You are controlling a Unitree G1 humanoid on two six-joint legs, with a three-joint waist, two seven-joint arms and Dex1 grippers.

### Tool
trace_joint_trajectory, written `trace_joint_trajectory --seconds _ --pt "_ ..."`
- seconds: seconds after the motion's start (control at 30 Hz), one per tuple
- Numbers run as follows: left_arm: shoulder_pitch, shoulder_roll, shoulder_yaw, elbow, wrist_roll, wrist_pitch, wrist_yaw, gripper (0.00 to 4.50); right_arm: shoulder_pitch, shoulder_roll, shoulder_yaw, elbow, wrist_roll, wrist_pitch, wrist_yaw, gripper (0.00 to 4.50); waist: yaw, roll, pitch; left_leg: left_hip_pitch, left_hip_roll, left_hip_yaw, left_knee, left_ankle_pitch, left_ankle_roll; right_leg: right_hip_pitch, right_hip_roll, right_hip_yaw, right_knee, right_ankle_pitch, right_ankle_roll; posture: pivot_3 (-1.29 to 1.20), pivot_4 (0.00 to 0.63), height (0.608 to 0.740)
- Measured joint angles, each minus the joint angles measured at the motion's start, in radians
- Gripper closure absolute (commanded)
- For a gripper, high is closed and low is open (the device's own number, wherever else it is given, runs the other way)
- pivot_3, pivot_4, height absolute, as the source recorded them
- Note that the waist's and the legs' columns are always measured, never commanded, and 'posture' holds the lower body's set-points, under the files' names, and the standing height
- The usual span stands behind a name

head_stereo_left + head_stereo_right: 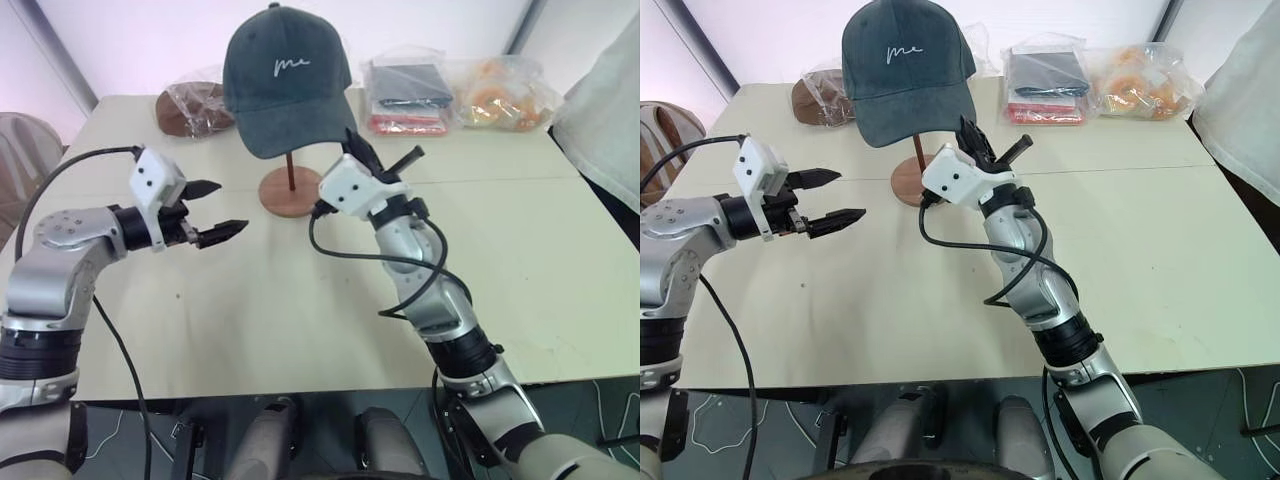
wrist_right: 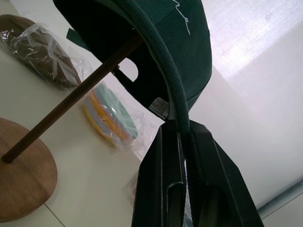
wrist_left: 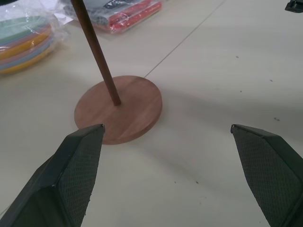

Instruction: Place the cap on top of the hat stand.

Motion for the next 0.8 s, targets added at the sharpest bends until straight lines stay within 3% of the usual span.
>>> trace_joint_trajectory --seconds 0.1,0.27,0.3,0.5,0.8 --pt "0.001 0.010 0.001 -0.001 0.000 0.001 -0.001 0.00 0.011 -0.002 0.000 -0.010 0.001 -0.007 0.003 3.15 0.000 0.000 0.000 0.000 0.000 0.000 0.000 0.000 0.000 0.000 0.000 0.000 0.000 0.000 0.000 0.00 0.150 0.740" --pt "0.014 0.022 0.002 -0.010 -0.001 0.001 -0.005 0.00 0.030 -0.008 0.000 -0.034 0.006 -0.019 0.041 0.41 0.000 0.000 0.000 0.000 0.000 0.000 0.000 0.000 0.000 0.000 0.000 0.000 0.000 0.000 0.000 0.00 0.150 0.740" --pt "0.015 0.024 0.003 -0.010 -0.001 0.001 -0.005 0.00 0.032 -0.013 0.001 -0.036 0.011 -0.020 0.056 0.05 0.000 0.000 0.000 0.000 0.000 0.000 0.000 0.000 0.000 0.000 0.000 0.000 0.000 0.000 0.000 0.00 0.150 0.740" --pt "0.019 0.027 0.011 -0.009 -0.001 0.000 -0.010 0.00 0.060 -0.063 -0.005 -0.098 0.080 0.070 0.266 0.05 0.002 0.000 0.000 0.000 0.000 0.000 0.000 -0.002 0.004 0.001 0.000 0.000 0.000 0.000 0.000 0.00 0.150 0.740" --pt "0.011 0.045 0.030 0.020 0.000 -0.019 -0.016 0.00 0.101 -0.341 -0.066 -0.213 0.306 0.192 0.697 0.05 0.004 0.000 0.000 0.000 0.000 0.000 0.000 -0.003 0.006 0.003 -0.001 -0.001 -0.001 0.000 0.000 0.00 0.150 0.740"
